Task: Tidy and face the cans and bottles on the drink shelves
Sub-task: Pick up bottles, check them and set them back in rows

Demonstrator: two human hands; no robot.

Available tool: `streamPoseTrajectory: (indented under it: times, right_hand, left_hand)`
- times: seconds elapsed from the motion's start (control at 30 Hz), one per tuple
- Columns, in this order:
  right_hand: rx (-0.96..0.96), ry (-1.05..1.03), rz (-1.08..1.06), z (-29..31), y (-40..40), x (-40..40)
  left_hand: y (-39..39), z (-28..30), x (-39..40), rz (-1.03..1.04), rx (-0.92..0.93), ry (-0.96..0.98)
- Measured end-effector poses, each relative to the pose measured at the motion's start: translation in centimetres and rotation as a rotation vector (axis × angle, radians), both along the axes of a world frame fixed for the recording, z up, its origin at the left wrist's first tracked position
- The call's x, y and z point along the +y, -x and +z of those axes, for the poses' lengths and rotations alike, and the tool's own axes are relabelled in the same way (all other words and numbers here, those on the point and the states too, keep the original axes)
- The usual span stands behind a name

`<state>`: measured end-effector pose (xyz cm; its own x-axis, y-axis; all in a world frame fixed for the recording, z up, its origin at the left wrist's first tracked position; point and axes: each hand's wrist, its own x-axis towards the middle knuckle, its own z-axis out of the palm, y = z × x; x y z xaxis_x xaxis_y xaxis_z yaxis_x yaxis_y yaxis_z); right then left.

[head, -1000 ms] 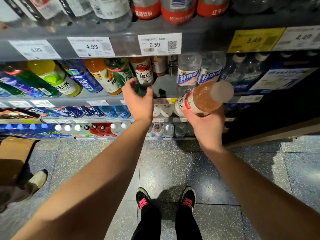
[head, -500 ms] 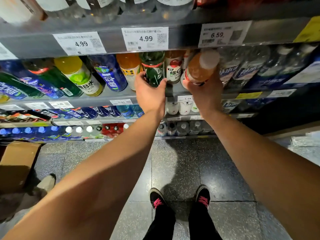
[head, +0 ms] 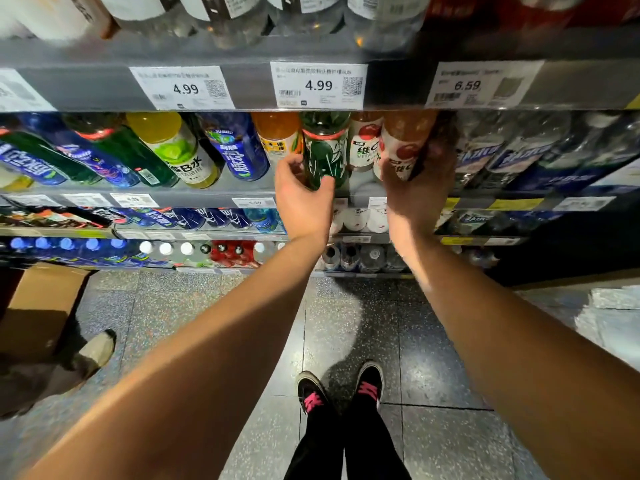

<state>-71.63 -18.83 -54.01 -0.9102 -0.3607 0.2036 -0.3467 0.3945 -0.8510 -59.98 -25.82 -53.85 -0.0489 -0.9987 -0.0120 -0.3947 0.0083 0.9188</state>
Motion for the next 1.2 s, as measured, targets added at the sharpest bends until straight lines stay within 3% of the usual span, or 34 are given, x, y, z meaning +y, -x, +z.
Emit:
streamPoseTrajectory:
  times: [0.07,0.13,0.27,0.4,0.7,0.8,1.0,1.2]
  right_hand:
    - [0.035,-0.063,-0.009,-0.6,-3.1,0.6]
    - [-0.003,-0.06,0.131,-0.6,-5.8,0.3]
    - [-0.181,-0.091,0.33,0.4,-7.1,-3.1]
    - [-0.246,-0.111,0.27,0.5,-6.8,-6.3]
    - [-0.001,-0.089,0.059,0.5,-7.6,-8.4]
    - [-0.051,-0.082,0.018,1.2,-8.4,-8.0]
    - [-0.145,0.06,-0.1,1.3,-10.5,-6.4]
    - [-0.174,0.156,-0.162,1.4,-11.8,-5.0]
  left_hand:
    - [-1.1,-0.1,-0.5,0.027,-0.005,-0.005]
    - [-2.1,0.2,-1.1,0.054,-0.013,0.005]
    - [-3.6,0.9,-2.6,0.055,-0.035,-0.006]
    - [-4.5,1.5,-4.2,0.016,-0.03,-0.05]
    - [-6.8,1.0,-6.9,-0.12,0.044,-0.124]
    - [-7.7,0.8,-7.5,-0.162,0.063,-0.11]
    - [-8.9,1.3,-8.5,-0.026,0.041,-0.019]
    - [-10.1,1.3,-9.2,-0.022,0.002,-0.046]
